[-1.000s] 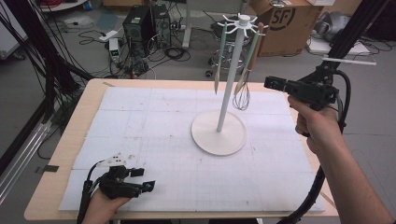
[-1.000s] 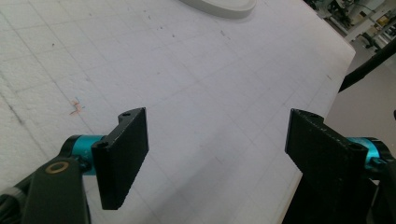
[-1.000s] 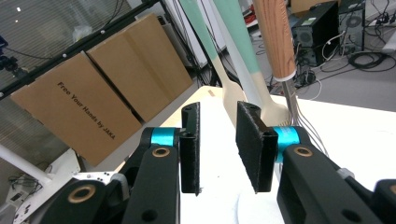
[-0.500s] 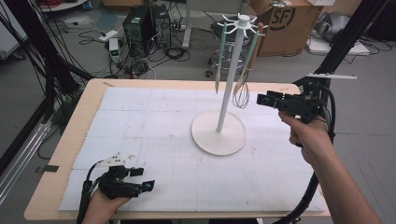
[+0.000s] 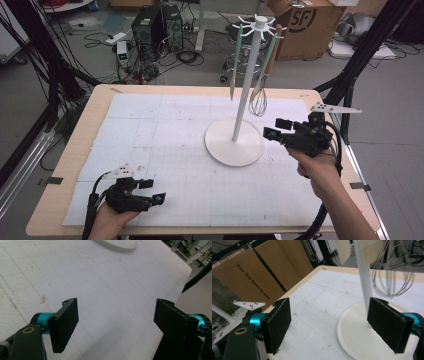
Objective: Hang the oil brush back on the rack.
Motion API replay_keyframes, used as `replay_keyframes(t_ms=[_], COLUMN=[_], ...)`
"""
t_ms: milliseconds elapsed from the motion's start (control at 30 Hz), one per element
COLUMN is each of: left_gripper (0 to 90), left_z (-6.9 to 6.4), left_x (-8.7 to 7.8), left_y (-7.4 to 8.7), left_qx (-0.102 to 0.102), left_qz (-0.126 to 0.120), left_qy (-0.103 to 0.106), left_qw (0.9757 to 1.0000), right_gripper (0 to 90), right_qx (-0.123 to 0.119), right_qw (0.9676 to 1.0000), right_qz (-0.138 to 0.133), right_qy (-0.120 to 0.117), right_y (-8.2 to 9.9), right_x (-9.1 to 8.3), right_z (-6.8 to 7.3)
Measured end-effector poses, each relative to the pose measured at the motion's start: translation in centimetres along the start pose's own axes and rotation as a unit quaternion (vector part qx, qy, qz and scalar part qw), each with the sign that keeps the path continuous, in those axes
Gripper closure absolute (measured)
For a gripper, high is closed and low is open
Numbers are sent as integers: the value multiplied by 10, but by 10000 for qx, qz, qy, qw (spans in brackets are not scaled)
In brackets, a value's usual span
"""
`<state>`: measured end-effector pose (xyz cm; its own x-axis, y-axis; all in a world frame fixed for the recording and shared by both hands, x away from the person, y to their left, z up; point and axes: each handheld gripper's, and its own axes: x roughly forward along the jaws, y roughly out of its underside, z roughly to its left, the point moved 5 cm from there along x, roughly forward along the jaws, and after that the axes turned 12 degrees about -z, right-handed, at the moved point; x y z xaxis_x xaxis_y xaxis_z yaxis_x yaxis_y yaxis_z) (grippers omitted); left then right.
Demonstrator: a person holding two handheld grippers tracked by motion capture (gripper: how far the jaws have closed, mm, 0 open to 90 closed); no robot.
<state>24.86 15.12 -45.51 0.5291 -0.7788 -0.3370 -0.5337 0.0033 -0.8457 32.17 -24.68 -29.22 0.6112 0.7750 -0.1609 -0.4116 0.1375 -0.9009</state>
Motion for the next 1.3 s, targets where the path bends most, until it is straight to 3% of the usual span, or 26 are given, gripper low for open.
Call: replay_keyframes(t_ms=[200, 367, 533, 633, 700, 1000, 1200, 1300], left_gripper=[194, 175, 159, 148, 142, 124, 124, 124], left_z=[0, -1, -3, -4, -5, -7, 0, 2], left_x=[0, -1, -2, -4, -4, 4, 10, 10], left_y=[-1, -2, -2, -4, -5, -9, -6, -5], left_qx=[-1, 15, 56, 80, 77, 26, 27, 2], left_qz=[-47, -92, -132, -169, -210, -220, -175, -219], left_qy=[-41, -71, -108, -85, -114, -82, -226, -278], left_qw=[10000, 9999, 9998, 9998, 9997, 9997, 9996, 9994], right_gripper=[189, 190, 190, 189, 189, 189, 189, 189], right_qx=[28, 50, 59, 154, 79, 379, 517, 471], right_qw=[9998, 9997, 9989, 9987, 9989, 9989, 9983, 9985], right_qz=[187, 228, 461, 478, 459, 262, 275, 271], right_qy=[19, -55, 31, 1, 83, 82, 74, 19], right_y=[32, 72, 104, 115, 120, 146, 160, 164], right_x=[7, 11, 16, 14, 13, -1, -10, -11], right_z=[0, 4, 2, 0, -1, -14, -20, -19])
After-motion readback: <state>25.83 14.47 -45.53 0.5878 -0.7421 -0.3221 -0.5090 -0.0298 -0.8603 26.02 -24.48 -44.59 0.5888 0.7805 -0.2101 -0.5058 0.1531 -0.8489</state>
